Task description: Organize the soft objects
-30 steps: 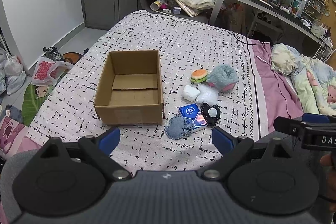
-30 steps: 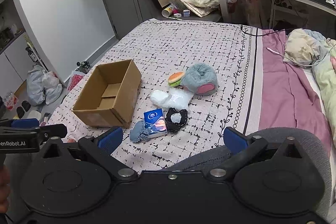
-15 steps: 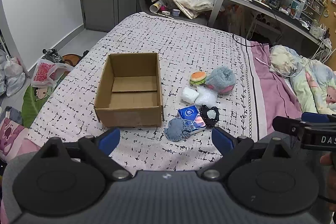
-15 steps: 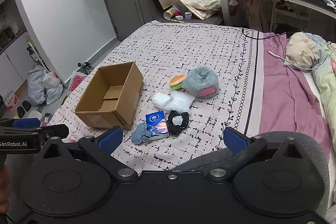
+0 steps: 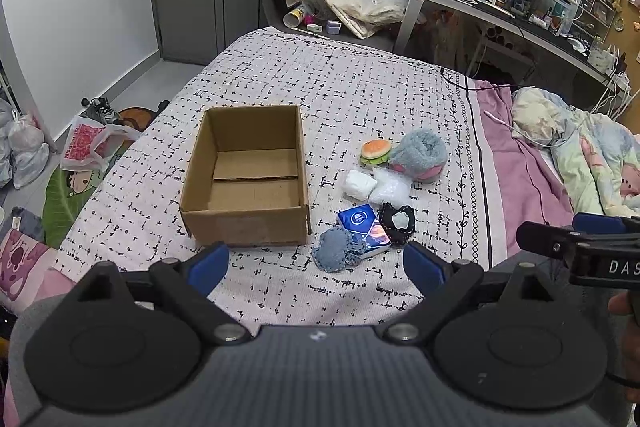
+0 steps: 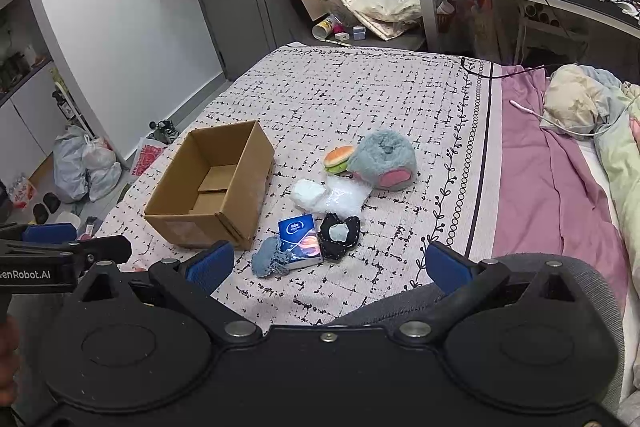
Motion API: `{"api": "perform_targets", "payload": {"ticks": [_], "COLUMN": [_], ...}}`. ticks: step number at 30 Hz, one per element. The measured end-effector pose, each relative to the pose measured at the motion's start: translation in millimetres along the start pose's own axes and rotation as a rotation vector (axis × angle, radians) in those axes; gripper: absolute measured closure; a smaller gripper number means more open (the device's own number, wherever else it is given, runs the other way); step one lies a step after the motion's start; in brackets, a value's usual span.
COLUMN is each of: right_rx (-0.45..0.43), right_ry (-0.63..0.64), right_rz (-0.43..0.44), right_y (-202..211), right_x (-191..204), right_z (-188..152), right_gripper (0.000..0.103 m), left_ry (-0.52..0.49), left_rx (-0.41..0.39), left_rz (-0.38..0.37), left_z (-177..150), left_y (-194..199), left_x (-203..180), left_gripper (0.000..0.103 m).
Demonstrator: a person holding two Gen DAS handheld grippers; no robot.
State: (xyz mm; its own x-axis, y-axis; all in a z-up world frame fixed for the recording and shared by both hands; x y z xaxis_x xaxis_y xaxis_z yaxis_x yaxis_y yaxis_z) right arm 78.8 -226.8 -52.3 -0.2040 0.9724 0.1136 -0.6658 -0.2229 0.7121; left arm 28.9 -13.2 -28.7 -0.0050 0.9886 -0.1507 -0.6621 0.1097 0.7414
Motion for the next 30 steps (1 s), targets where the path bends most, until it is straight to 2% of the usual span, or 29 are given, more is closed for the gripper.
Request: {"api": "perform_targets", "payload": {"ticks": [14,30], "right_rx": [0.003,0.032], "right_ry": [-0.008,-0.028], "right_rz": [0.006,0.039], "right_y": [-2,-25], "right_x": [-2,-13], "right_z": [-1,0], "right_gripper": [0.0,0.0], "left_ry": [-0.001,0.05], "left_rx": [-0.001,0.004], "left_rz": [0.003,0.006], "left_z": [1,7], "left_y": [-2,-27], "left_x": [-7,-4], "left_gripper": [0.01,0.01]}}
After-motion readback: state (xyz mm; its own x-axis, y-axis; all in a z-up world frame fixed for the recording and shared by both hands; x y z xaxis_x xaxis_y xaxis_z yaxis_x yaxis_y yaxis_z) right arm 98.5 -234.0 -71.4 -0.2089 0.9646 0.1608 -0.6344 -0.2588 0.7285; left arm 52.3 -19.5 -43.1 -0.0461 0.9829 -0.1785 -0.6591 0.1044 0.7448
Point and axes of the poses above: each gripper's, at about its wrist camera, not at the fingertips, and y roughly against the way its jaws point, x to its left, z to its top, the point moved 5 cm from there along -y, roughly the way its jaws point, and after that the axes turned 5 degrees about -z, right-handed, at the moved point
